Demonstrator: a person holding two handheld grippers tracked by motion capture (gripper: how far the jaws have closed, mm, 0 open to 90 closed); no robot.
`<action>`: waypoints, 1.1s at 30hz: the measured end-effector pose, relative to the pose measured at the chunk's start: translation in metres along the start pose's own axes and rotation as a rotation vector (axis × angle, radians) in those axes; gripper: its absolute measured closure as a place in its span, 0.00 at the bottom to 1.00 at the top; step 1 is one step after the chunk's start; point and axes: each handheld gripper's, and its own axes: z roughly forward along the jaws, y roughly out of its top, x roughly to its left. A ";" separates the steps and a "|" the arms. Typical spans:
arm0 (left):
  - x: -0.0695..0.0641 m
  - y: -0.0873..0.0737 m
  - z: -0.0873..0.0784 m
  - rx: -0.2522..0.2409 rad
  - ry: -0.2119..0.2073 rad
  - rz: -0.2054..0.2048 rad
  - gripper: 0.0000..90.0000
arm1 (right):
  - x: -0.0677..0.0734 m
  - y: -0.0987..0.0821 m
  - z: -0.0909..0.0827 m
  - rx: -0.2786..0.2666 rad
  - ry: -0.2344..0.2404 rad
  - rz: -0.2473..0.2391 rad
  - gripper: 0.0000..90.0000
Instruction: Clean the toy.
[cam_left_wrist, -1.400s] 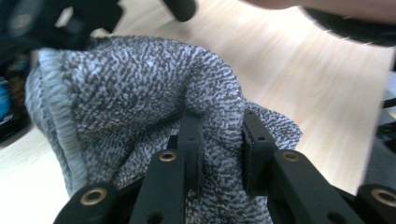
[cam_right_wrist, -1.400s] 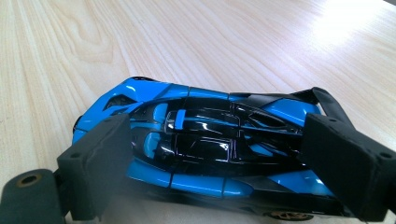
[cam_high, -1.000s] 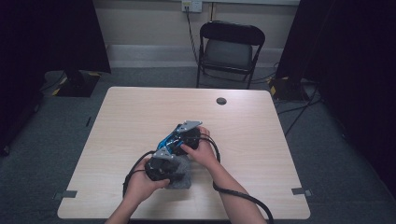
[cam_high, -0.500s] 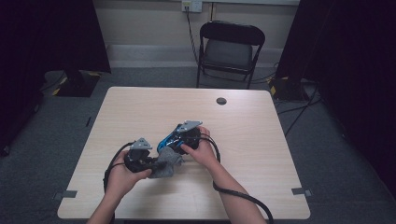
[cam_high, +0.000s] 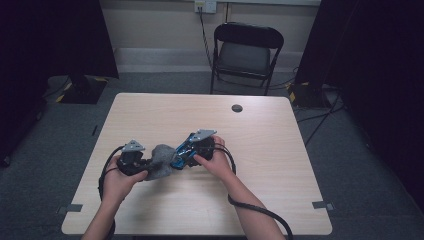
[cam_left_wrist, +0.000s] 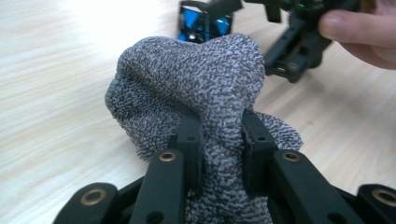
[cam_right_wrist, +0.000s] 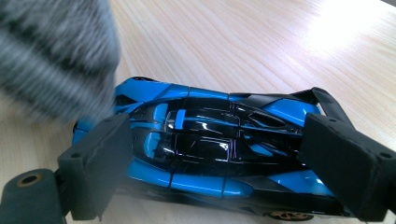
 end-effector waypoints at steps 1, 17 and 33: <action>0.002 0.000 0.000 -0.006 0.007 -0.005 0.82 | 0.000 0.000 0.000 -0.001 0.000 0.000 0.10; 0.038 -0.010 0.027 0.030 0.124 -0.102 0.82 | 0.000 -0.001 0.000 -0.005 0.003 0.001 0.10; 0.017 -0.011 0.052 0.165 0.085 -0.020 0.82 | 0.000 0.000 0.000 0.004 0.002 0.000 0.10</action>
